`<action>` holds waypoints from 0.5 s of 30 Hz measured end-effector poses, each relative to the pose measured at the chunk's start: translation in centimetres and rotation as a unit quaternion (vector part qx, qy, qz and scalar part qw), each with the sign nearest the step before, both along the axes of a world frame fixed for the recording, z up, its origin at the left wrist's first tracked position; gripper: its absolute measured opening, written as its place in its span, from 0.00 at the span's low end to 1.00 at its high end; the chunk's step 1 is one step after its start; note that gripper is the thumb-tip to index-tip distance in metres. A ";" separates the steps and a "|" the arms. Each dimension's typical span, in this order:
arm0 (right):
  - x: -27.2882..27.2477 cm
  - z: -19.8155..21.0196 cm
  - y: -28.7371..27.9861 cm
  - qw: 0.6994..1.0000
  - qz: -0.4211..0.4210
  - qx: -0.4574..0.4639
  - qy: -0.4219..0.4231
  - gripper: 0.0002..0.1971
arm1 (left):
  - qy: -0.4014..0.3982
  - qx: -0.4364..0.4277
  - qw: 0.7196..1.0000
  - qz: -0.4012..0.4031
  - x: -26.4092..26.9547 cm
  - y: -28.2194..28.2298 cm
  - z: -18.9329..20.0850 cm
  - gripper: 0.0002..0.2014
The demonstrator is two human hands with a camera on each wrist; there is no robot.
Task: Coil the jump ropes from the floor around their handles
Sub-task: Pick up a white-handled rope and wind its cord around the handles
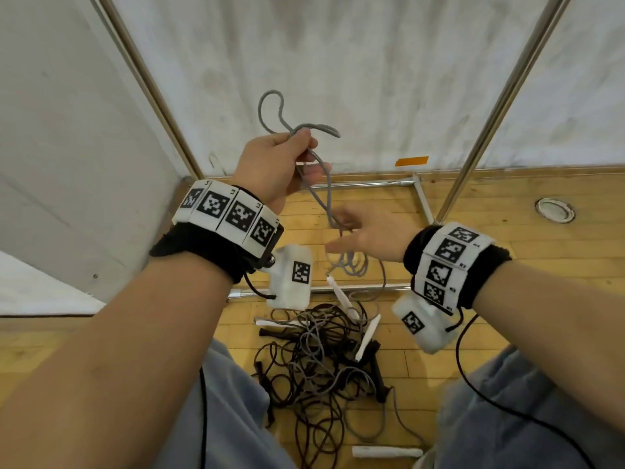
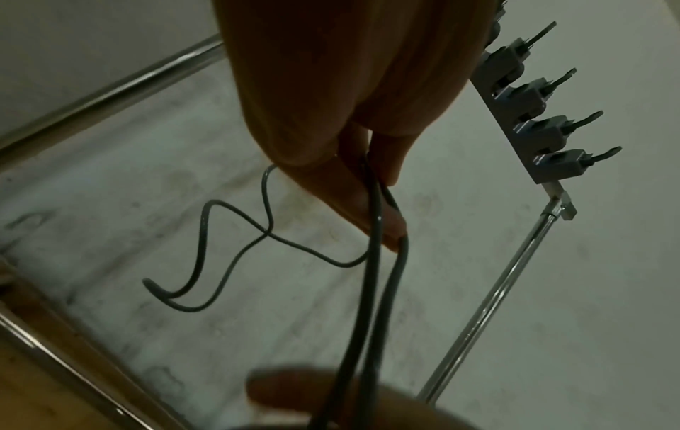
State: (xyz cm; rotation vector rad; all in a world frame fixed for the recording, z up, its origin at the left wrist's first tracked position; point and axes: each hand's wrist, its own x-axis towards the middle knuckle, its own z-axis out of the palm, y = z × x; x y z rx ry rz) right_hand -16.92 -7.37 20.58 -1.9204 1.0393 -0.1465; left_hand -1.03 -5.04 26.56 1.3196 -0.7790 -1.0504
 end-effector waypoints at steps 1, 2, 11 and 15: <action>0.2 0.0 0.0 0.997 -0.010 0.019 -0.068 0.17 | 0.010 0.000 1.000 -0.008 -0.2 0.1 0.1 0.12; 0.4 0.0 0.1 0.997 -0.006 0.012 -0.082 0.08 | 0.022 -0.003 1.000 -0.010 -0.2 0.1 0.2 0.12; -0.1 -1.7 -0.1 0.996 0.057 0.018 0.073 0.10 | 0.046 -0.030 0.991 0.118 1.5 -0.2 0.3 0.12; 0.2 -0.7 -0.1 0.999 -0.019 0.016 -0.026 0.13 | -0.063 0.099 0.990 0.078 2.4 -0.5 -0.7 0.30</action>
